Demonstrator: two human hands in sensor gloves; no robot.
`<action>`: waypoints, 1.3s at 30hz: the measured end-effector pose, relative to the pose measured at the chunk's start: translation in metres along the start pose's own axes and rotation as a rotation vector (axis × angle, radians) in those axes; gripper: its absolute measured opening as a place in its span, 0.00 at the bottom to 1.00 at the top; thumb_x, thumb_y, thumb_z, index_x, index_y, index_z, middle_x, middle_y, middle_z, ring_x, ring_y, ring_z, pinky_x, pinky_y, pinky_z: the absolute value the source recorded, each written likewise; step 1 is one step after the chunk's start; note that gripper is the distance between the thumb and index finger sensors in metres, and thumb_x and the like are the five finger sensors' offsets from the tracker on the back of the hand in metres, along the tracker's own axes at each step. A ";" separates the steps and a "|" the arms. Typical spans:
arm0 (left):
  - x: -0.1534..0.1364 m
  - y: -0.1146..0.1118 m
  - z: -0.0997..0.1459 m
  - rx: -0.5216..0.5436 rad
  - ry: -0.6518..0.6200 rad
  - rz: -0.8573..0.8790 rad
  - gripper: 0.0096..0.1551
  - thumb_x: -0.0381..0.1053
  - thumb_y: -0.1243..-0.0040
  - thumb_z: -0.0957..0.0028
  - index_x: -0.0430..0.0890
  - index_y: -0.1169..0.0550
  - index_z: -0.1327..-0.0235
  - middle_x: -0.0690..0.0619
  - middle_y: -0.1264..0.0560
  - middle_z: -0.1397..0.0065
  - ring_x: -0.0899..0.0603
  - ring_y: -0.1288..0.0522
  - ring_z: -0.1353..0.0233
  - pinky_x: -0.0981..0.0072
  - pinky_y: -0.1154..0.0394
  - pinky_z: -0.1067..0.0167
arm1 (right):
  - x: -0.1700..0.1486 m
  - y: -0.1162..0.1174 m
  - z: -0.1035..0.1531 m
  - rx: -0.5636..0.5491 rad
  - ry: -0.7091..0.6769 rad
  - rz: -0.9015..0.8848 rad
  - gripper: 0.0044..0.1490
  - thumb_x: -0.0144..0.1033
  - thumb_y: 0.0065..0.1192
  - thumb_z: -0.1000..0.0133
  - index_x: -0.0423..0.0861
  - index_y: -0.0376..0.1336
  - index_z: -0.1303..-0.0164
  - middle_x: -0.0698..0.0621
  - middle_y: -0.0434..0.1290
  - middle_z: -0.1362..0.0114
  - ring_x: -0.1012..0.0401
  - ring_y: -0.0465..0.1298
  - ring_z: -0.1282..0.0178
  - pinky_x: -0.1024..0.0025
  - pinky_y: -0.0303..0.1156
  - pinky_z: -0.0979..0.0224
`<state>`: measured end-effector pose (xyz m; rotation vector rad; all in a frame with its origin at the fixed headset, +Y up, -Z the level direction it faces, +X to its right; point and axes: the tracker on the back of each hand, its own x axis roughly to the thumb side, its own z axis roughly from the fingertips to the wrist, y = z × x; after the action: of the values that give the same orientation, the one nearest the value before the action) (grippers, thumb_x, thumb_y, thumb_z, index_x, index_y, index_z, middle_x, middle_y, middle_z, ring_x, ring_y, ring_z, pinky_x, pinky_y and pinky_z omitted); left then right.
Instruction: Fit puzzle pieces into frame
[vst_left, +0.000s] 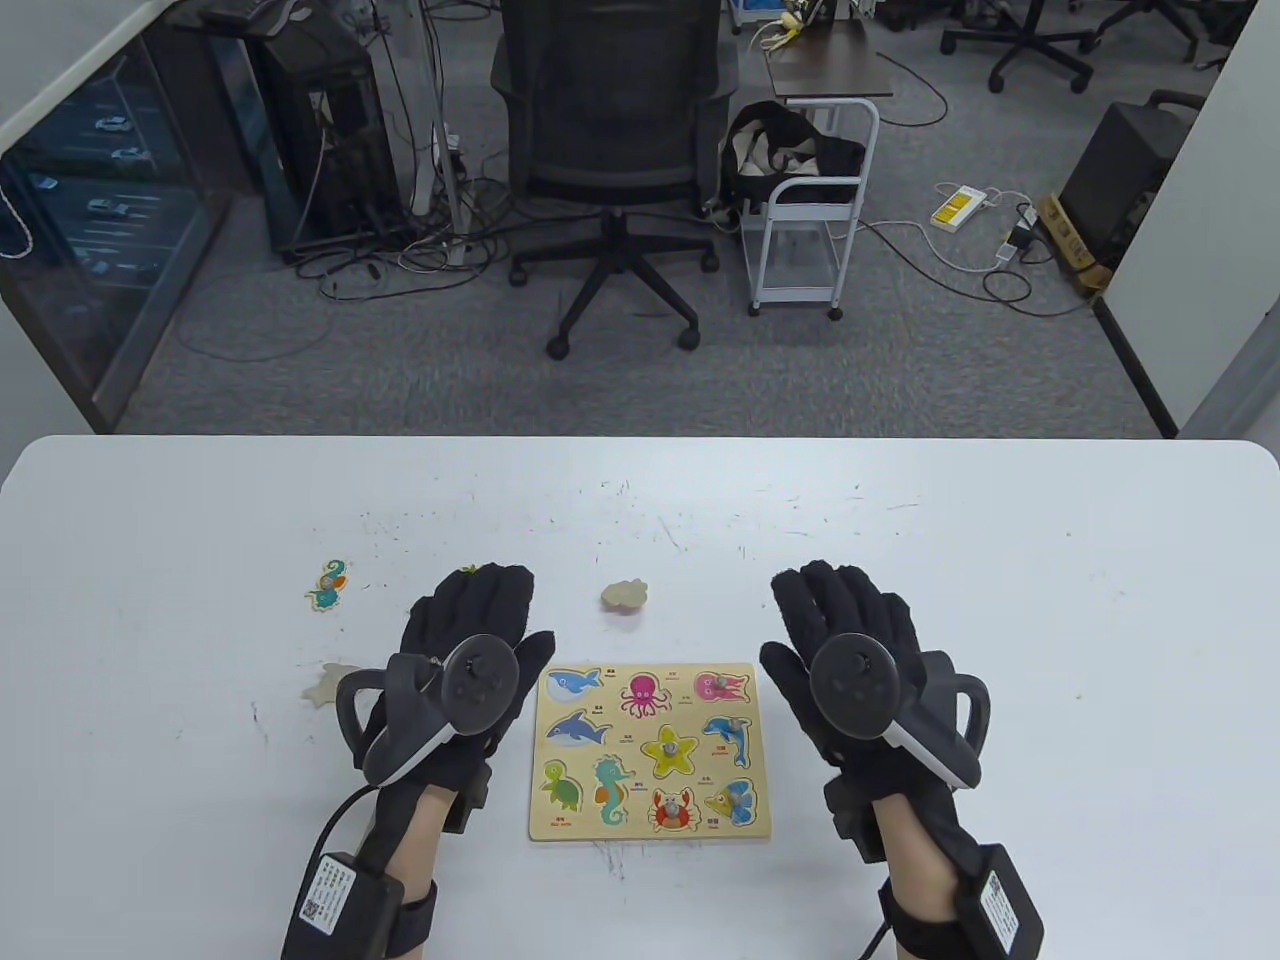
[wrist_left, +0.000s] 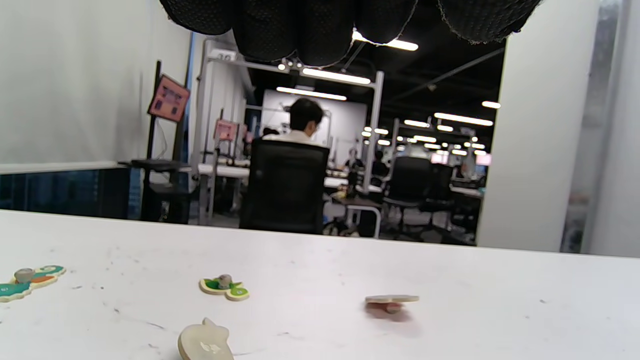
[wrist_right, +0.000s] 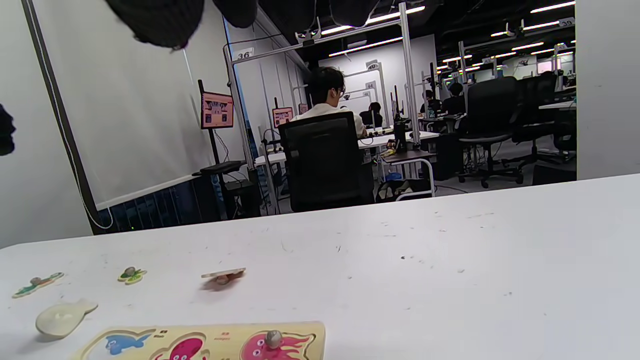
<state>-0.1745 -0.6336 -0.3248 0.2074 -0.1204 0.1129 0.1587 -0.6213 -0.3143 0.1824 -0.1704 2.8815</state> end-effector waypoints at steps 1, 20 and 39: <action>0.002 0.001 0.001 0.004 -0.003 -0.008 0.42 0.71 0.48 0.42 0.59 0.37 0.15 0.52 0.33 0.11 0.38 0.36 0.13 0.42 0.37 0.19 | -0.001 -0.001 0.000 -0.002 0.001 -0.010 0.43 0.58 0.61 0.48 0.60 0.55 0.20 0.53 0.58 0.12 0.46 0.59 0.12 0.40 0.52 0.15; 0.065 -0.018 -0.055 -0.188 -0.029 -0.183 0.45 0.71 0.45 0.45 0.60 0.42 0.14 0.54 0.37 0.10 0.40 0.38 0.12 0.46 0.39 0.16 | -0.030 0.005 -0.016 0.053 0.083 -0.104 0.43 0.58 0.61 0.47 0.60 0.55 0.20 0.53 0.58 0.12 0.46 0.58 0.11 0.40 0.51 0.14; 0.092 -0.141 -0.145 -0.534 0.050 -0.282 0.47 0.68 0.41 0.46 0.59 0.44 0.14 0.56 0.38 0.10 0.43 0.37 0.12 0.50 0.38 0.16 | -0.034 0.004 -0.017 0.051 0.085 -0.113 0.43 0.58 0.61 0.47 0.60 0.55 0.20 0.53 0.59 0.12 0.46 0.59 0.12 0.41 0.52 0.14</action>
<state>-0.0505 -0.7309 -0.4820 -0.3113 -0.0670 -0.1951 0.1884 -0.6313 -0.3366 0.0757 -0.0689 2.7763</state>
